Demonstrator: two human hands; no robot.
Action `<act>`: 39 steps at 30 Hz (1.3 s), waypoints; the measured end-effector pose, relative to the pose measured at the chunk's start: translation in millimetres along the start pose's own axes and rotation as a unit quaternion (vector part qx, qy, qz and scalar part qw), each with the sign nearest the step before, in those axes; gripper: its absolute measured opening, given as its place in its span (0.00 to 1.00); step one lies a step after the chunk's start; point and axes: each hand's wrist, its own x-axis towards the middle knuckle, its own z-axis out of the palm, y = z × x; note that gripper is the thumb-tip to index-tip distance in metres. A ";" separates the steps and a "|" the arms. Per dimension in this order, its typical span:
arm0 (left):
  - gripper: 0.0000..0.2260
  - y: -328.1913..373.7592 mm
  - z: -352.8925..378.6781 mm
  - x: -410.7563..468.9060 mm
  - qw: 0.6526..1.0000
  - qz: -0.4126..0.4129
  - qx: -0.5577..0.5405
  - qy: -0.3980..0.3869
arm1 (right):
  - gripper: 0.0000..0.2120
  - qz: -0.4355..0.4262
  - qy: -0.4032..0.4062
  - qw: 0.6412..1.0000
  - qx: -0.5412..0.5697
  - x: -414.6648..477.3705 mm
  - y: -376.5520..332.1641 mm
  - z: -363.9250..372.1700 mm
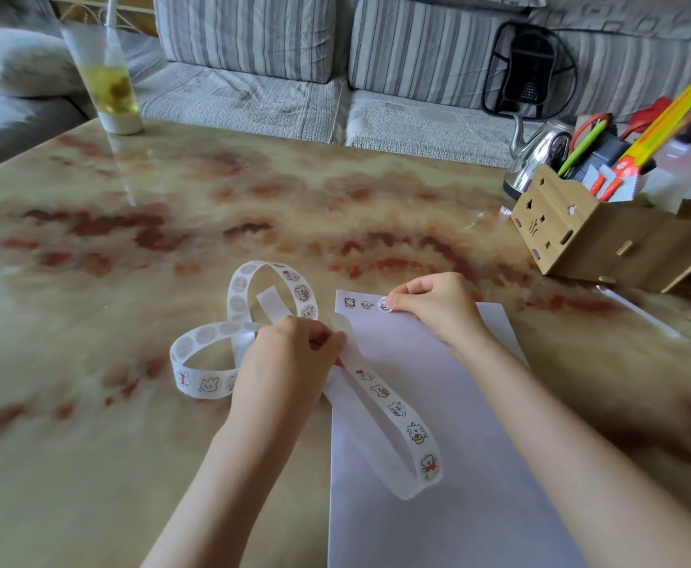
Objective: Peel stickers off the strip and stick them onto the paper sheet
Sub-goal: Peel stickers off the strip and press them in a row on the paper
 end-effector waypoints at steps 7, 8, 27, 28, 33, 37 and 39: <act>0.14 0.3 0.6 0.0 1.000 0.006 0.009 0.004 | 0.03 -0.003 0.006 1.000 -0.019 -1.9 -1.0 0.8; 0.14 0.2 0.5 -0.2 1.000 0.006 0.010 0.004 | 0.03 -0.007 0.010 1.000 -0.024 -2.3 -1.1 1.4; 0.13 1.8 -0.5 -0.6 1.000 0.005 0.007 0.004 | 0.05 -0.058 0.044 0.994 -0.078 -6.5 4.3 6.2; 0.13 1.6 -0.6 -0.7 1.000 0.005 0.008 0.003 | 0.06 -0.059 0.044 0.994 -0.076 -5.0 6.1 5.7; 0.14 -0.6 1.4 0.3 1.000 0.003 0.024 0.007 | 0.13 -0.040 0.026 0.997 -0.065 3.6 7.8 2.1; 0.15 -2.6 1.5 -0.1 0.999 0.002 0.032 0.008 | 0.08 -0.034 0.024 0.998 -0.051 8.9 9.7 -1.2; 0.15 -2.4 1.2 0.0 0.999 0.004 0.035 0.007 | 0.08 -0.035 0.026 0.998 -0.046 9.2 8.1 0.0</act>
